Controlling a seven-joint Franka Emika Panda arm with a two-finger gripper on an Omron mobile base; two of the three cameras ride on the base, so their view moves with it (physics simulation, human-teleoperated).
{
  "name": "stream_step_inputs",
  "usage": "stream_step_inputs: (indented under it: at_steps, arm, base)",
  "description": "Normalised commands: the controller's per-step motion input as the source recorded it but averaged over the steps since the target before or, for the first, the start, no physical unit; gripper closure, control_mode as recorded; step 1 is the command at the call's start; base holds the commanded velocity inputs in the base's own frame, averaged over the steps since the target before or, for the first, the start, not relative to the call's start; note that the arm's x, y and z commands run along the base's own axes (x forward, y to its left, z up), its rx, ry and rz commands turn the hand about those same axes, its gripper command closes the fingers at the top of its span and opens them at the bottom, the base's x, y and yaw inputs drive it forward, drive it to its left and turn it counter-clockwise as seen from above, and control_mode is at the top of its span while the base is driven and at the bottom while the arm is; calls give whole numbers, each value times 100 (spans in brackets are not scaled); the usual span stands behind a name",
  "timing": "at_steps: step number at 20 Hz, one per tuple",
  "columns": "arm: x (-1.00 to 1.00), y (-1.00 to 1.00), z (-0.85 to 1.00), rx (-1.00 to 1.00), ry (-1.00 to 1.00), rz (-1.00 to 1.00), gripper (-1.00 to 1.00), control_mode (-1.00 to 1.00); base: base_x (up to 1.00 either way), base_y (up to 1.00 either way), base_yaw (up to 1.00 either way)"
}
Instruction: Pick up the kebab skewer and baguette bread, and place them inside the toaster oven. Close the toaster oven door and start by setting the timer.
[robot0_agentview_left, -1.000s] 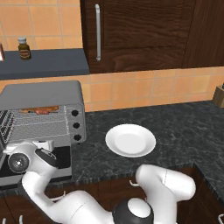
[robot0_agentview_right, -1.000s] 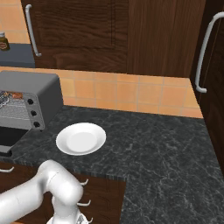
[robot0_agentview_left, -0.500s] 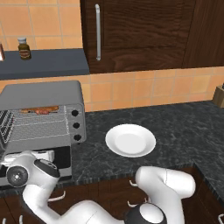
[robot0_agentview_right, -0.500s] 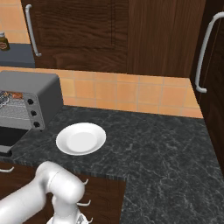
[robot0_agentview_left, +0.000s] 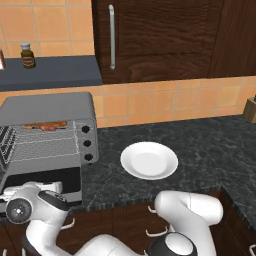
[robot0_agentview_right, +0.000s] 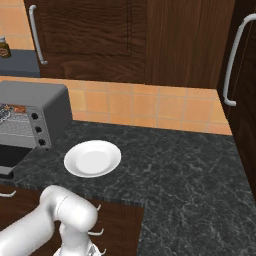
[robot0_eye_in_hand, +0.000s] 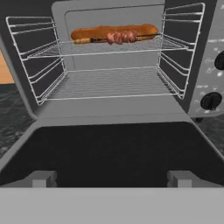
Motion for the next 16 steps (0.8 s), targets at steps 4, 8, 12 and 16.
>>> stream_step_inputs:
  at_steps: [4, 8, 12, 16]
  arm:
    - [-59, 24, -52, -1, 1, 3, -100, -100]
    - [-28, 12, -40, 0, 6, 0, -100, -100]
    - [0, 0, -38, 0, 0, 0, -100, -100]
    - [0, 1, -44, 0, 0, 0, -100, -100]
  base:
    - [0, 0, 0]
    - [0, 0, 0]
    - [0, 0, 0]
    - [0, 0, 0]
